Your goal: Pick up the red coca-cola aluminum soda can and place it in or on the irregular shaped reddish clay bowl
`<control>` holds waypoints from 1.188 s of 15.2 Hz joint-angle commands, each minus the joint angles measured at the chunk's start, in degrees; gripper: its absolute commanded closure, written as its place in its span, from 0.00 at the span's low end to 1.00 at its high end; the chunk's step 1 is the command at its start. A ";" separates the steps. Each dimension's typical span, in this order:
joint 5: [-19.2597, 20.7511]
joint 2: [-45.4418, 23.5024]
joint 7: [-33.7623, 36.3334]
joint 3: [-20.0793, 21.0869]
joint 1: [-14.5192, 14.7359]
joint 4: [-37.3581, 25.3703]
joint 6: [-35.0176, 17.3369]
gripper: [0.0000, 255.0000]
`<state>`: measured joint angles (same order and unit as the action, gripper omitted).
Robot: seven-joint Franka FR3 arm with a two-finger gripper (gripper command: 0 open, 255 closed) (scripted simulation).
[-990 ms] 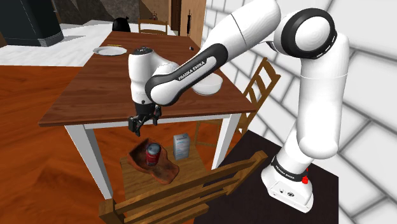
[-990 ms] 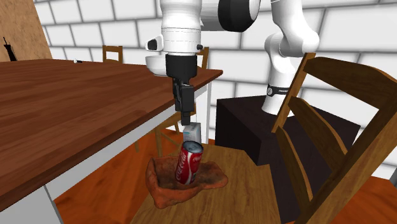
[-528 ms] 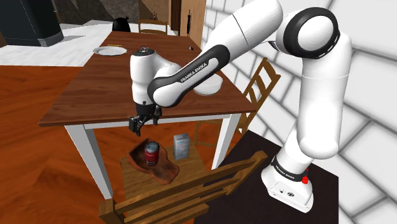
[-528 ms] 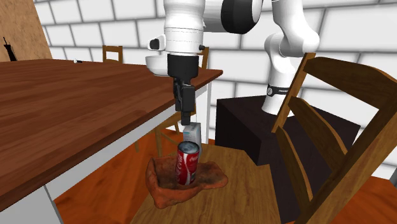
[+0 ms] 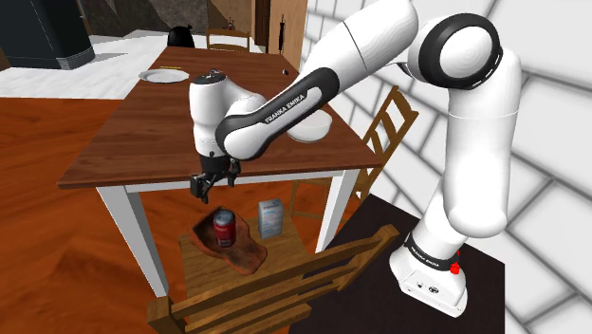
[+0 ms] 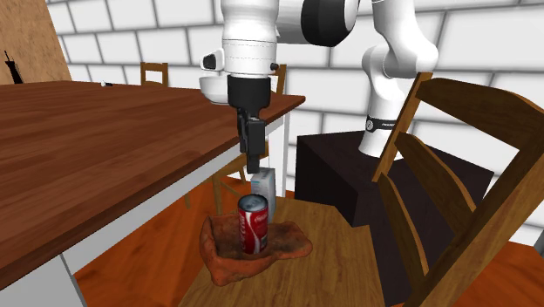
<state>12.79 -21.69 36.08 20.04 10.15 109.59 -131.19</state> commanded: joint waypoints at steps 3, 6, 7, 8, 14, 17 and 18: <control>2.06 -8.58 0.22 -0.95 -0.05 1.79 -8.19 0.00; 0.72 -6.69 -1.68 -1.04 -0.82 1.57 -6.47 0.00; 0.04 -5.32 -2.11 -0.63 -1.11 1.50 -5.08 0.00; -0.78 -3.95 -2.64 -0.49 -1.16 1.35 -3.69 0.00; -2.00 -1.66 -3.43 0.00 -1.47 0.88 -1.08 0.00; -1.98 -1.67 -3.41 0.04 -1.51 0.88 -1.08 0.00; -1.95 -1.67 -3.40 0.09 -1.55 0.88 -1.08 0.00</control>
